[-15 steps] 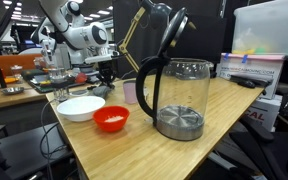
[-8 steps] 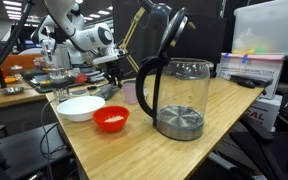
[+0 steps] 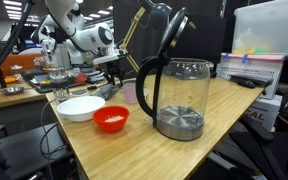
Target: Fold the cloth on the table
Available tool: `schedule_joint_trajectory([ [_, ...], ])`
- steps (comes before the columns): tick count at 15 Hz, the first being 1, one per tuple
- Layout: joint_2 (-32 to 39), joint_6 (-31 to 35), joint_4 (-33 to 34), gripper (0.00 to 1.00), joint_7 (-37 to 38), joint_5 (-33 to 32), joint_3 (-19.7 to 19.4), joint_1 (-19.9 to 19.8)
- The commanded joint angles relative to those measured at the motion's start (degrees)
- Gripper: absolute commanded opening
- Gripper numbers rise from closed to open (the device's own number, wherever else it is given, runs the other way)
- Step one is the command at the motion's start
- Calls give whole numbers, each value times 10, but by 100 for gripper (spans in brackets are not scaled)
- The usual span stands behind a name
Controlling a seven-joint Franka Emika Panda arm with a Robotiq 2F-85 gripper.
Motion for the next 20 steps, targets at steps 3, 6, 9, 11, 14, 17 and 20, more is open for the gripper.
schedule_joint_trajectory([
  [3,-25,7,-17,93,17,1,-5,-3],
  [6,-38,3,-22,100,28,1,-11,-4],
  [9,-51,-6,-32,100,44,1,-17,-4],
  [11,-56,-11,-41,100,51,2,-18,-4],
  [14,-73,-8,-69,100,48,13,-6,-9],
  [17,-98,2,-103,100,55,16,-6,-10],
  [20,-130,6,-137,100,66,19,-6,-15],
])
